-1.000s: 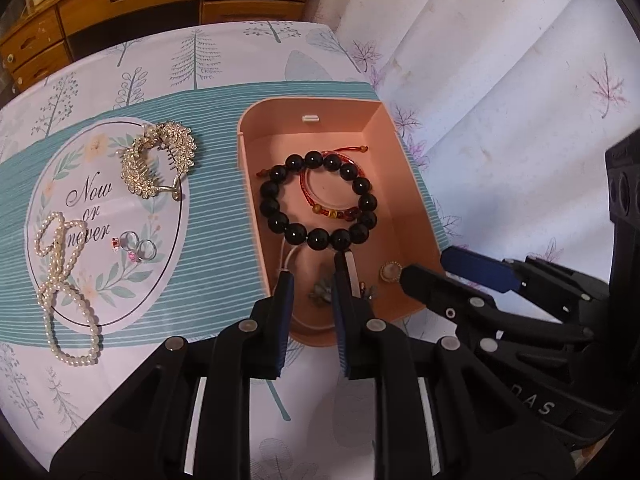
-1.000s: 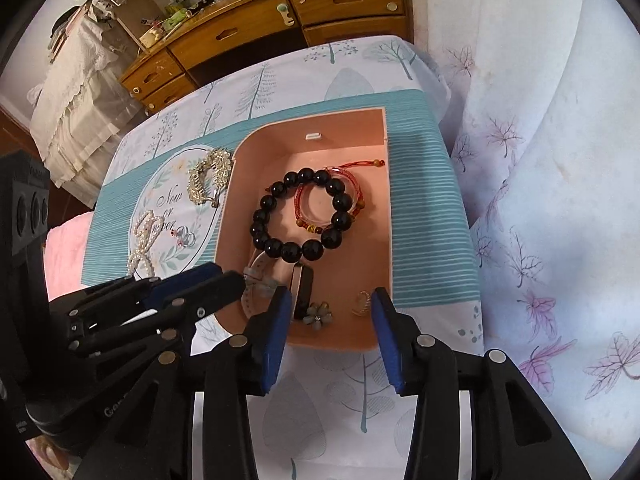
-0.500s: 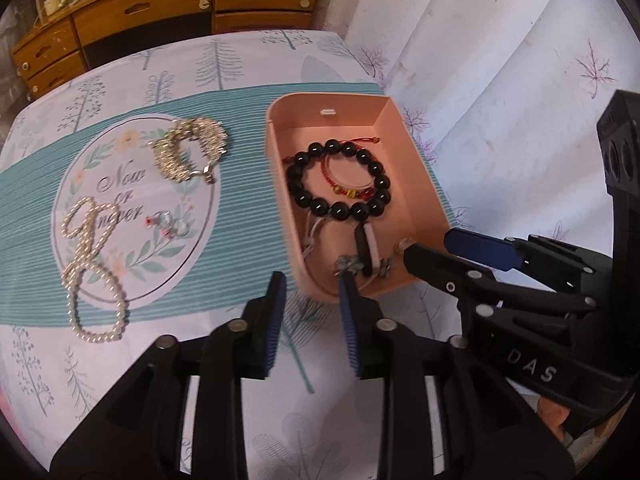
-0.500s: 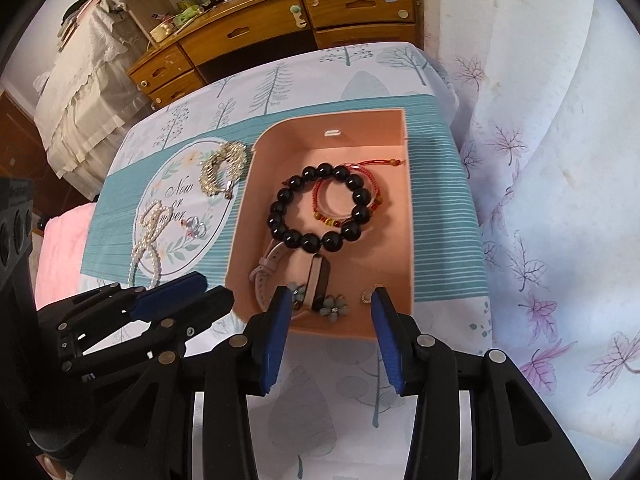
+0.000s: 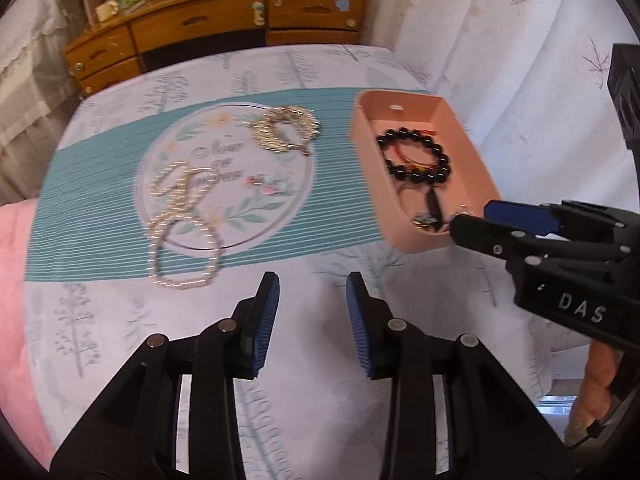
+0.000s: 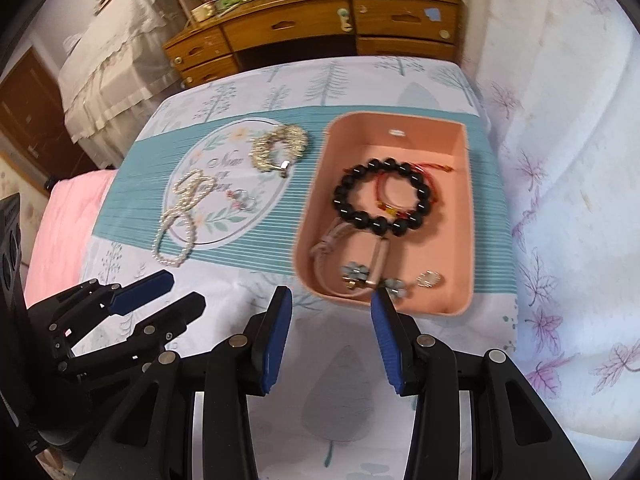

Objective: Organize jewelry
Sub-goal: 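Withdraw both open tools from the tray back toward the round mat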

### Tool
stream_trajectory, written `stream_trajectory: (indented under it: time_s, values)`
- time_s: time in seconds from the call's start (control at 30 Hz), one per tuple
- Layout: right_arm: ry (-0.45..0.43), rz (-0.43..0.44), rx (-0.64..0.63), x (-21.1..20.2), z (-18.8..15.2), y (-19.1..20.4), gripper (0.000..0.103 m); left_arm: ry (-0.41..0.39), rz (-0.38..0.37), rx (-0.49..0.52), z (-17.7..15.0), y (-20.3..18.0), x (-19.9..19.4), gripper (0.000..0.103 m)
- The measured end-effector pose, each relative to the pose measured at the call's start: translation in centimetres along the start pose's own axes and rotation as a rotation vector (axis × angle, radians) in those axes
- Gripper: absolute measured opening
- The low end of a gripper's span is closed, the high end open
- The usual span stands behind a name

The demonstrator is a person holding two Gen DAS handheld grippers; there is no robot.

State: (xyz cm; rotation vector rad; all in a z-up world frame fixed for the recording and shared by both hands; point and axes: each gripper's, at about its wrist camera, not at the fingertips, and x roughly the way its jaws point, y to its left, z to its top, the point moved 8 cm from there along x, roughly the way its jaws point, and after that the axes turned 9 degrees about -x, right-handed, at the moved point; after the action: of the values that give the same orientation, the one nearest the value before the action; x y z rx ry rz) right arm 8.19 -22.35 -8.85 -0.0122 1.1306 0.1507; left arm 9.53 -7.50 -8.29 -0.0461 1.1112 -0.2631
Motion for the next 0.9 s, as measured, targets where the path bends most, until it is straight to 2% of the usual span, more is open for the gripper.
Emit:
stream_trajectory:
  time_s: [0.27, 0.47, 0.6, 0.77, 0.9]
  values:
    - [0.012, 0.02, -0.085, 0.4, 1.8, 4.8, 0.042, -0.026, 0.051, -0.07, -0.2, 5.0, -1.1, 0.032]
    - [0.038, 0.025, -0.146, 1.4, 3.6, 8.4, 0.042, 0.015, 0.083, -0.079, -0.6, 8.7, 0.3, 0.032]
    - [0.065, 0.013, -0.148, 2.9, 6.2, 9.4, 0.042, 0.058, 0.093, -0.064, -1.2, 10.7, 2.1, 0.032]
    - [0.105, -0.016, -0.105, 5.8, 10.0, 9.0, 0.042, 0.104, 0.048, -0.075, -0.5, 11.6, 3.8, 0.032]
    - [0.164, 0.0, -0.069, 9.2, 11.8, 8.8, 0.042, 0.122, 0.012, -0.083, 0.7, 11.2, 4.7, 0.032]
